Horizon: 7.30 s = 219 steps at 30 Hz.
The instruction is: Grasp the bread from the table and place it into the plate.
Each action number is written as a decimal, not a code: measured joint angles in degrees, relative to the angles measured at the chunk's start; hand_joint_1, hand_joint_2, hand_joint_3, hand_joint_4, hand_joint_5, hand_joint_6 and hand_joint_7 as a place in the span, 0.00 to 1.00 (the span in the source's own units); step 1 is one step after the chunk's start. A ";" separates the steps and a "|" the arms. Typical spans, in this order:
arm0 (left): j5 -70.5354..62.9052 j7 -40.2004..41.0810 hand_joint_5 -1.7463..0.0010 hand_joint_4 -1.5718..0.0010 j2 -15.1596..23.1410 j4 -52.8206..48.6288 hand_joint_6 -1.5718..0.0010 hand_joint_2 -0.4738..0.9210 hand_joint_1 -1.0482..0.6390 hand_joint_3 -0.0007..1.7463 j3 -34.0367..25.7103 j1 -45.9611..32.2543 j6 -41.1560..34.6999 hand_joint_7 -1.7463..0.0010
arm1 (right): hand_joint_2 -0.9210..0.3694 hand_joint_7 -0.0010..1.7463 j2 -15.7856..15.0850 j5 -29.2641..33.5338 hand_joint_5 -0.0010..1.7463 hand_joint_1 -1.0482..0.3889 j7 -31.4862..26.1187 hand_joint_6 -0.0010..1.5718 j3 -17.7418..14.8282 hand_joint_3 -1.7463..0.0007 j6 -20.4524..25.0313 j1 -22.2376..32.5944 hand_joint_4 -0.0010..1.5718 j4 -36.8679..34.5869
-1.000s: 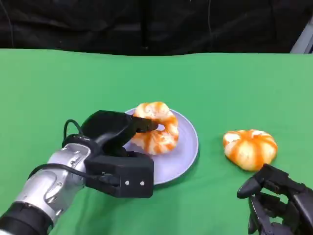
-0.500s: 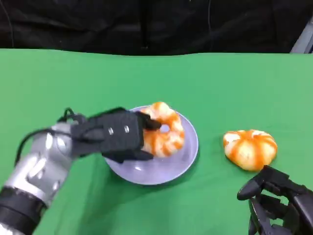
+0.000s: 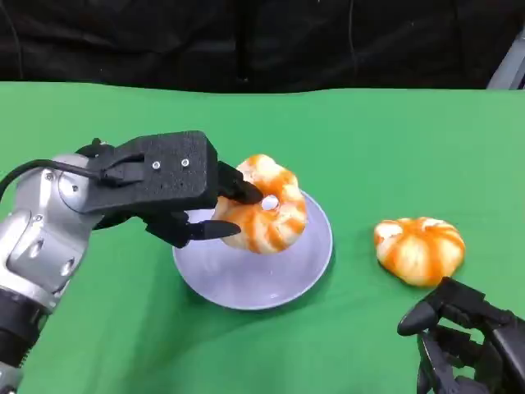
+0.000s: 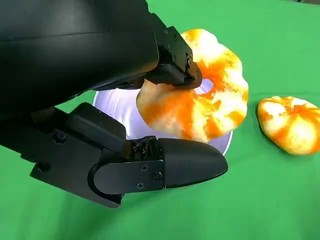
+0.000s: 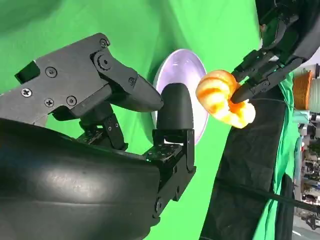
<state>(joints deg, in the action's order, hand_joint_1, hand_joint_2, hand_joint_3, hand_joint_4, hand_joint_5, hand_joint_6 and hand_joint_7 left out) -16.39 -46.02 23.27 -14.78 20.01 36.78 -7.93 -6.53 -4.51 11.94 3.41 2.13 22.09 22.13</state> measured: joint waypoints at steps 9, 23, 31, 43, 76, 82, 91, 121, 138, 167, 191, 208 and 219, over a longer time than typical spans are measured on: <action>-4.96 -3.24 0.97 0.77 5.57 7.79 0.88 1.00 0.00 0.37 1.67 0.87 -0.86 0.99 | 0.18 0.93 0.00 0.08 1.00 0.69 -0.04 0.40 0.05 0.41 0.23 -0.18 0.48 0.01; -7.69 0.81 0.99 0.84 5.55 8.04 0.57 1.00 0.00 0.38 2.26 -0.14 4.51 0.97 | 0.18 0.93 0.02 0.19 1.00 0.69 -0.04 0.41 0.14 0.41 0.24 -0.29 0.48 0.01; -8.06 1.30 1.00 0.84 5.47 7.98 0.57 1.00 0.00 0.38 2.29 -0.15 5.31 0.97 | 0.18 0.93 0.20 0.18 1.00 0.69 -0.04 0.41 0.17 0.41 0.24 -0.29 0.48 0.01; -8.06 1.32 1.00 0.84 5.44 7.96 0.56 1.00 0.00 0.38 2.29 -0.15 5.32 0.98 | 0.18 0.93 0.24 0.18 1.00 0.69 -0.04 0.41 0.17 0.41 0.24 -0.29 0.48 0.01; -6.26 1.29 0.98 0.68 5.39 7.82 0.62 1.00 0.00 0.41 2.28 -0.16 6.46 1.00 | 0.18 0.93 0.23 0.21 1.00 0.69 0.01 0.40 0.17 0.41 0.23 -0.28 0.48 0.00; -6.26 1.29 0.98 0.68 5.39 7.81 0.62 1.00 0.00 0.41 2.28 -0.16 6.46 1.00 | 0.18 0.93 0.23 0.22 1.00 0.69 0.01 0.40 0.17 0.41 0.23 -0.28 0.48 0.00; -6.26 1.29 0.99 0.68 5.39 7.81 0.62 1.00 0.00 0.41 2.28 -0.16 6.46 1.00 | 0.18 0.93 0.23 0.22 1.00 0.69 0.01 0.40 0.17 0.41 0.23 -0.28 0.48 0.00; 3.73 2.48 0.64 0.61 1.25 9.78 0.51 0.87 0.67 0.61 -5.72 -5.06 1.95 0.97 | 0.19 0.92 0.26 0.48 1.00 0.68 -0.06 0.41 0.50 0.40 0.96 -0.29 0.47 0.87; 28.23 7.89 0.50 0.66 -6.94 18.10 0.48 0.85 0.74 0.65 -21.55 -16.62 -16.47 0.99 | 0.19 0.92 0.28 0.72 1.00 0.68 -0.58 0.41 0.90 0.40 1.02 -0.84 0.47 0.87; 37.03 8.41 0.00 0.39 -6.23 23.61 0.42 0.82 0.68 0.68 -26.88 -27.41 -15.11 0.06 | 0.18 0.91 0.35 0.70 1.00 0.69 -0.73 0.41 1.17 0.42 1.59 -1.34 0.47 0.82; 45.85 7.50 0.00 0.33 -3.23 29.72 0.42 0.81 0.67 0.66 -28.76 -29.91 -18.36 0.00 | 0.18 0.91 0.35 0.71 1.00 0.68 -0.72 0.41 1.16 0.42 1.58 -1.60 0.47 0.00; 47.56 7.52 0.00 0.32 -2.44 30.65 0.42 0.81 0.69 0.68 -28.83 -30.34 -18.50 0.00 | 0.17 0.92 0.35 0.71 1.00 0.68 -0.72 0.41 1.17 0.42 0.92 -1.62 0.47 -0.30; 48.23 7.90 0.00 0.30 -2.40 31.96 0.40 0.80 0.68 0.70 -28.83 -30.67 -19.53 0.00 | 0.18 0.92 0.34 0.74 1.00 0.68 -0.72 0.41 1.17 0.42 0.88 -1.62 0.47 -0.30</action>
<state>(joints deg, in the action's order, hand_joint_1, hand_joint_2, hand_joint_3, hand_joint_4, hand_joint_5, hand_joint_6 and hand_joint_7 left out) 31.85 -38.12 20.88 17.18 -8.82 6.11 -27.46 -6.19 -3.77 11.21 4.58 3.01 20.47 21.83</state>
